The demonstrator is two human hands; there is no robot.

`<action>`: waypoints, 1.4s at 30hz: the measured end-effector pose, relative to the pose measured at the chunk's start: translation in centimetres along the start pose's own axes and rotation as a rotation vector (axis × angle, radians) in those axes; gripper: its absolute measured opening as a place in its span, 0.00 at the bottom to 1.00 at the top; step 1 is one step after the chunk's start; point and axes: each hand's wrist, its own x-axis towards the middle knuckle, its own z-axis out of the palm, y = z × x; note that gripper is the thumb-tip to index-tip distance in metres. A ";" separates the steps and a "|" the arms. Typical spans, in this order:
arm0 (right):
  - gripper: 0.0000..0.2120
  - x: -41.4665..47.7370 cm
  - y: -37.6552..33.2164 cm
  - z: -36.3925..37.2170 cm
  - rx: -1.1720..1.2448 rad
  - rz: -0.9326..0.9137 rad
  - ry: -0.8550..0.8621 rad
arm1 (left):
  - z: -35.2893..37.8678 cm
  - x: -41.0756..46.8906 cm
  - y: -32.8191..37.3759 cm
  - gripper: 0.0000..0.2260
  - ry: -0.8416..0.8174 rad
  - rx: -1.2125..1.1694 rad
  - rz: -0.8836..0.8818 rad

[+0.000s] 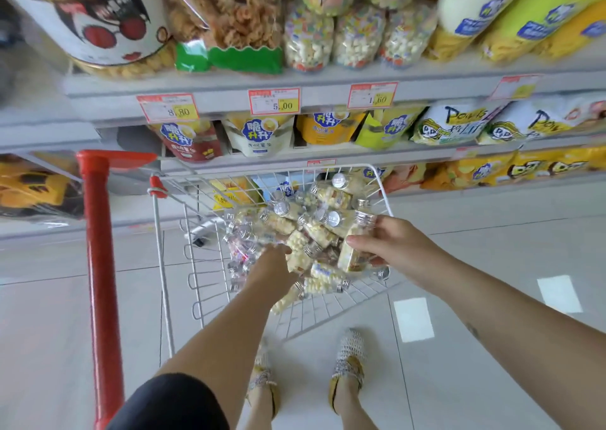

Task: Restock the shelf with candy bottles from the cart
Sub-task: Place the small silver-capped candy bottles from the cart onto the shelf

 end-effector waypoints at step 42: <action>0.12 -18.4 -27.8 -10.9 0.026 -0.574 0.718 | -33.7 -24.3 23.5 0.20 0.576 -0.223 0.654</action>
